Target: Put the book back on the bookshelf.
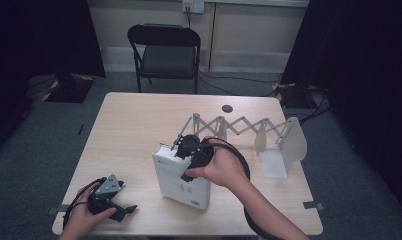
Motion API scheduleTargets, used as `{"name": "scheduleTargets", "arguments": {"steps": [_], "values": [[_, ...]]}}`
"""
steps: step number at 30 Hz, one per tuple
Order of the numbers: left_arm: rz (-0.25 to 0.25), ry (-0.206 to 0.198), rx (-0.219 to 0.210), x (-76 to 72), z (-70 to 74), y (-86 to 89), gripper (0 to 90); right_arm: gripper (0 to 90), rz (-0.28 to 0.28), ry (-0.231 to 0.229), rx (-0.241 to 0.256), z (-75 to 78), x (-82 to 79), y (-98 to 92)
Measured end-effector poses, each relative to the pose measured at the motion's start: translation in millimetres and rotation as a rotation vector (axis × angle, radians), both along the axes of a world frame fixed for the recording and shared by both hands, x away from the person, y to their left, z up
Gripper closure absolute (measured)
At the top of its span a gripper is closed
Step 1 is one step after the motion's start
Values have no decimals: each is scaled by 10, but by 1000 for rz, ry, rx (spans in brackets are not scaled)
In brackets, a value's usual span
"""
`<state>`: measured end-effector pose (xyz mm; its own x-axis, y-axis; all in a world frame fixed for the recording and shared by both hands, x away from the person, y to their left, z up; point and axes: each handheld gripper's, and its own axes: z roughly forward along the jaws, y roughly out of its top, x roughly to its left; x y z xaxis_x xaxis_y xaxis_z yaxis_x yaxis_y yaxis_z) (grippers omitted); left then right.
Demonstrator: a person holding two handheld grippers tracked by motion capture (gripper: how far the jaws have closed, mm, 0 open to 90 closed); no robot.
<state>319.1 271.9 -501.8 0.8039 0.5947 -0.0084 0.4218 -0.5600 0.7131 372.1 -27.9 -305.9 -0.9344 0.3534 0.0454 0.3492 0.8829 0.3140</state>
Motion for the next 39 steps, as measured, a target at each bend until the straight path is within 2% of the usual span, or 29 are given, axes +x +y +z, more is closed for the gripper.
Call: {"name": "scheduleTargets", "arguments": {"steps": [8,18,24,39], "values": [[-2,-4,-4,3,-4,0,0,525,-14,6,9,70,-45,-171],[-4,-9,1,6,-1,4,0,525,-23,22,-9,92,-92,-319],[-4,-9,2,7,-1,4,0,525,-50,32,-10,112,-120,-439],[-4,-9,1,7,-1,4,0,525,-80,32,-15,181,-169,-718]]}}
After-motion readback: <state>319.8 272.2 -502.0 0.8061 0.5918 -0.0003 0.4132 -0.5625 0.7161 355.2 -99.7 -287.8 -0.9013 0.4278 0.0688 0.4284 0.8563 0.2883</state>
